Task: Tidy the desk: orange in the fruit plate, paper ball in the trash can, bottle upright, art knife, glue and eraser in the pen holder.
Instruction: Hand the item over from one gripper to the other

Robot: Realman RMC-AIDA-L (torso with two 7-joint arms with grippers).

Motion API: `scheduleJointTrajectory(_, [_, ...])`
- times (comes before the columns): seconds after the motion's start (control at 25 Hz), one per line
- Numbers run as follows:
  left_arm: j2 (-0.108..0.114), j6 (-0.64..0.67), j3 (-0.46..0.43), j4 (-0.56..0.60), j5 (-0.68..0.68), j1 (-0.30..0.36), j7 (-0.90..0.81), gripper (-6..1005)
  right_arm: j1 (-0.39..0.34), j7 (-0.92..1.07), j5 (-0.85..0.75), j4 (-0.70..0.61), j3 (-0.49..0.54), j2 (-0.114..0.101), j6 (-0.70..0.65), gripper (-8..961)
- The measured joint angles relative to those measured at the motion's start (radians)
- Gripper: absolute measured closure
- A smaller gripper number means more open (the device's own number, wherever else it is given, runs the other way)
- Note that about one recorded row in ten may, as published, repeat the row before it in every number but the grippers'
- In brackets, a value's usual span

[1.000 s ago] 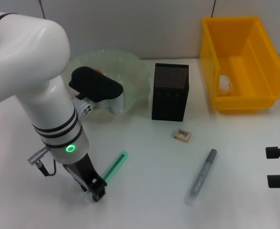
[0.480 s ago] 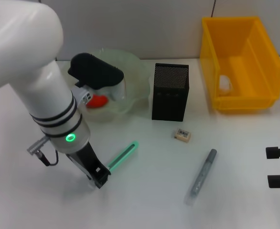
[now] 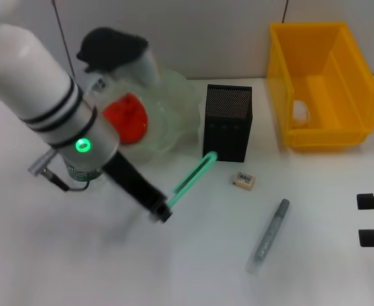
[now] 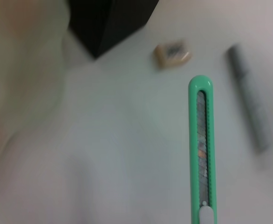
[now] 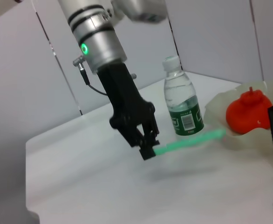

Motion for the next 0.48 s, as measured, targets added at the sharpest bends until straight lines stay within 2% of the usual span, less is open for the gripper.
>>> scheduleJointTrajectory(0.04, [0.001, 0.012, -0.099, -0.010, -0.066, 0.000, 0.077, 803, 0.000, 0.007, 0.002, 0.000, 0.000, 0.000, 0.000, 186])
scheduleJointTrajectory(0.08, [0.001, 0.012, -0.099, -0.010, -0.066, 0.000, 0.077, 803, 0.000, 0.017, 0.005, 0.001, 0.001, -0.001, -0.001, 186])
scheduleJointTrajectory(0.16, [0.002, 0.020, -0.183, -0.042, -0.152, 0.004, 0.164, 803, 0.000, 0.032, 0.007, 0.002, 0.003, -0.002, -0.002, 186])
scheduleJointTrajectory(0.2, [0.002, 0.020, -0.183, -0.042, -0.152, 0.004, 0.164, 803, 0.000, 0.040, 0.008, 0.002, 0.006, -0.002, -0.002, 186])
scheduleJointTrajectory(0.28, [0.005, 0.024, -0.270, -0.126, -0.278, 0.007, 0.291, 803, 0.001, 0.056, 0.009, 0.002, 0.011, -0.002, -0.003, 186])
scheduleJointTrajectory(0.36, [0.005, 0.024, -0.280, -0.140, -0.295, 0.007, 0.310, 803, 0.003, 0.067, 0.009, 0.002, 0.015, -0.002, -0.002, 186])
scheduleJointTrajectory(0.4, [0.005, 0.023, -0.306, -0.185, -0.364, 0.009, 0.382, 803, 0.003, 0.071, 0.010, 0.000, 0.017, -0.002, -0.001, 186])
scheduleJointTrajectory(0.48, [0.004, 0.021, -0.309, -0.208, -0.403, 0.011, 0.413, 803, 0.003, 0.078, 0.010, -0.004, 0.021, -0.001, 0.004, 186])
